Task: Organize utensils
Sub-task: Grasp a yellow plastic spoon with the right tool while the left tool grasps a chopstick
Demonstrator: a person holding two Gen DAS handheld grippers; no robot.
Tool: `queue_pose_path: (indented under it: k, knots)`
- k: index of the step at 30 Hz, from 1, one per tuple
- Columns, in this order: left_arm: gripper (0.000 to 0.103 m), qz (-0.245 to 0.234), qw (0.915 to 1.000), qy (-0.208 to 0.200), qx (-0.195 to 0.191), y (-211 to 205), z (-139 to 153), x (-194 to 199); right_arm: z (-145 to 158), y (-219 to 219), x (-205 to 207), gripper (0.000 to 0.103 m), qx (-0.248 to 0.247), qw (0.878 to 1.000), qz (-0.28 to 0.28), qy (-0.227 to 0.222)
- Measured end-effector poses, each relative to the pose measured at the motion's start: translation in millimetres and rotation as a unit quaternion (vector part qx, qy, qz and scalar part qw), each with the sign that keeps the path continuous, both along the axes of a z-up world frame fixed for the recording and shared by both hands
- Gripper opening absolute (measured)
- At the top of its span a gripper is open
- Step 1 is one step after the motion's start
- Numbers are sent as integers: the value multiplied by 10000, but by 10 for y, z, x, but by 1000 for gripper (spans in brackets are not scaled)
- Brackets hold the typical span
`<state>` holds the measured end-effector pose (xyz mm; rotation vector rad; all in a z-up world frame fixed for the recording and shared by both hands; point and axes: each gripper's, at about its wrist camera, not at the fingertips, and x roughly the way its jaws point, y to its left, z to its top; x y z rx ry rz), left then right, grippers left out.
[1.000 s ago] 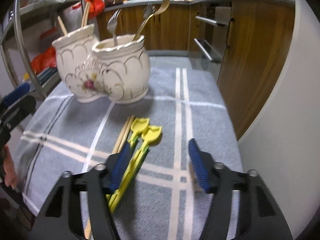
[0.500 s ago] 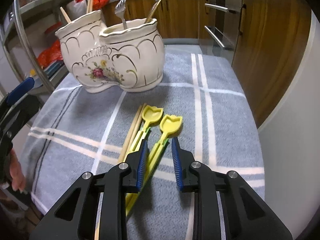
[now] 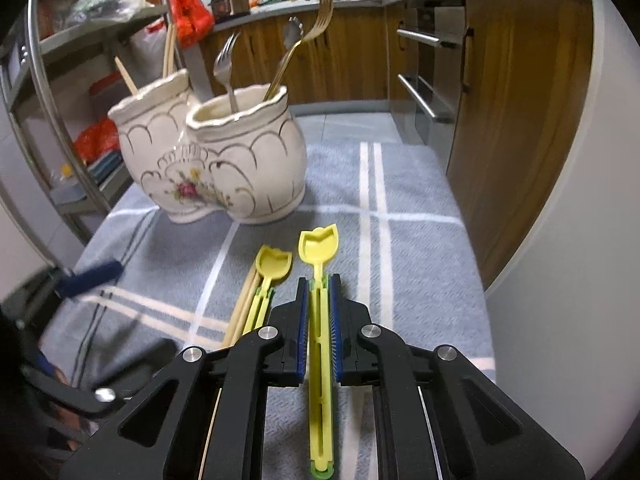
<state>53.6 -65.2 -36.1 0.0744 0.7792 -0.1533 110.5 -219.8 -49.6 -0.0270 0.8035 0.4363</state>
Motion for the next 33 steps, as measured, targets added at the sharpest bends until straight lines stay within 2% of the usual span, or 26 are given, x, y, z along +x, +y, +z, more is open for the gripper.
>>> queue_pose_path:
  k: [9,14,16,19,21,22,24,28,32,33]
  knots:
    - [77,42,9995,298,40,-167,-159,-1,67,-113,-45,11,186,9997,84,-103]
    - [72,156,9990,330,264,-192,-165,7,94,-139,-68,11,267,9995,95,-136]
    - [68,128,9988,351,307,-227,-165,25,105,-121,-78,11,282,9994,126,-154]
    - [51,48,9988,455,148,-232,-146,89,118,-110,-90,11,305,9992,156,-181]
    - [32,-26,9988,469,155,-232,-132,114,125,-105,-99,11,312,9991,174,-207]
    - [28,-80,9987,477,159,-233,-127,120,128,-103,-103,11,320,9991,195,-210]
    - [10,-162,9984,518,180,-204,-121,148,147,-111,-121,11,356,9988,222,-261]
    - [6,-204,9984,524,80,-69,-92,177,198,-101,-166,11,452,9975,324,-437]
    - [6,-235,9995,192,62,78,26,93,264,-88,-216,11,505,9961,326,-644]
    - [6,-313,9995,25,-44,123,85,58,282,-92,-226,11,523,9956,310,-707]
